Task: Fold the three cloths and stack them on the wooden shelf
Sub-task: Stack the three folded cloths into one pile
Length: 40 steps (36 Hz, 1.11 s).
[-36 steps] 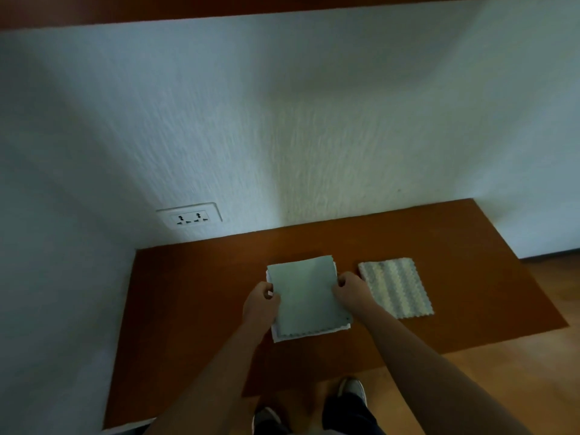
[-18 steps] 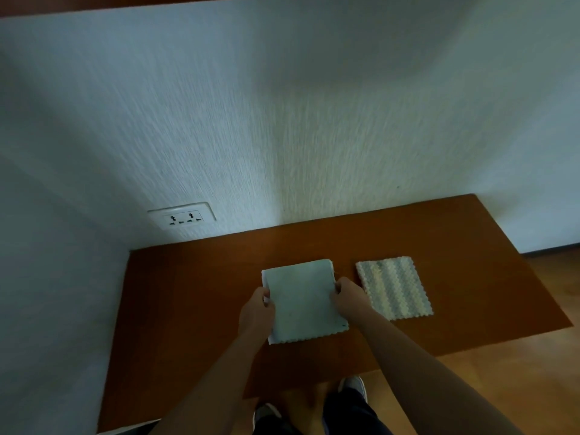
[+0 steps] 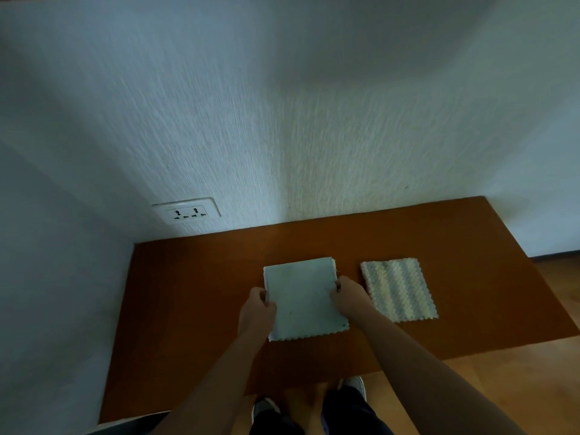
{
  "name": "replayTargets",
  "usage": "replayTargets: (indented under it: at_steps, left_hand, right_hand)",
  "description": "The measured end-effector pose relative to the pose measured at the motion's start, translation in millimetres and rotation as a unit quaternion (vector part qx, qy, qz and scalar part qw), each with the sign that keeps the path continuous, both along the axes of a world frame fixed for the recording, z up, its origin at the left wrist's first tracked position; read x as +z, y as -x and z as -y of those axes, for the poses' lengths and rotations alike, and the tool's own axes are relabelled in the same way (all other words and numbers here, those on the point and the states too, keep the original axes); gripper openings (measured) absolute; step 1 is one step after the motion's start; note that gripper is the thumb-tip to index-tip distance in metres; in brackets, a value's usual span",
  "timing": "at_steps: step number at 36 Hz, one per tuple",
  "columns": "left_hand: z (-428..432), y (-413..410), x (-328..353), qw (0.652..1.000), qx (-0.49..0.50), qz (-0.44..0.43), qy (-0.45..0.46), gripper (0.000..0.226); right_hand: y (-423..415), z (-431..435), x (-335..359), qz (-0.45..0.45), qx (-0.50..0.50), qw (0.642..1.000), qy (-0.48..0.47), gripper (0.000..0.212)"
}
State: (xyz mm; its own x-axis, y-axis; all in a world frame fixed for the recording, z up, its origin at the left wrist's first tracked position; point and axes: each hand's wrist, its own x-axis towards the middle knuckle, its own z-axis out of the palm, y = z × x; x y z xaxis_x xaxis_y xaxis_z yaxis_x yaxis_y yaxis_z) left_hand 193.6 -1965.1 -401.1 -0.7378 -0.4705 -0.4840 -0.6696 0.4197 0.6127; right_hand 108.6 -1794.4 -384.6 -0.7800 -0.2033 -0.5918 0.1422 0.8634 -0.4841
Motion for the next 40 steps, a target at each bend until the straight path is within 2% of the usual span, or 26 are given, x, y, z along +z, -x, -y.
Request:
replayTargets:
  at_steps: [5,10,16,22,25,29,34,37,40]
  left_hand:
    - [1,3,-1,0.999,0.028,0.018,-0.009,0.024]
    - [-1,3,0,0.999,0.034,0.015,-0.001,0.022]
    - [-2,3,1,0.999,0.022,0.016,0.019,0.019]
    - [-1,1,13,0.992,0.078,0.016,0.097,0.029]
    - [-2,-1,14,0.985,0.033,-0.006,0.167,0.032]
    - [-3,2,15,0.967,-0.056,-0.067,0.238,0.032]
    - [-20,9,7,0.936,-0.188,-0.119,0.273,0.040]
    - [-29,12,-4,0.913,-0.259,-0.100,0.299,0.062]
    - [-35,11,-8,0.896,-0.297,-0.079,0.320,0.075]
  right_hand:
    - [1,0,-3,-0.022,0.021,0.999,-0.015,0.006]
    - [2,0,-2,-0.036,0.034,0.998,-0.032,0.023]
    - [4,-1,-2,-0.039,0.042,0.998,-0.028,0.025]
    - [1,-2,-2,-0.061,-0.020,0.997,-0.040,0.027]
    - [-3,1,3,-0.153,-0.038,0.985,-0.074,0.029]
    - [-14,14,9,-0.256,0.056,0.962,-0.084,0.037]
    - [-27,37,6,-0.260,0.195,0.943,-0.064,0.053]
    - [-31,39,-5,-0.266,0.279,0.919,-0.090,0.064]
    - [-30,34,-17,-0.263,0.296,0.913,-0.095,0.064]
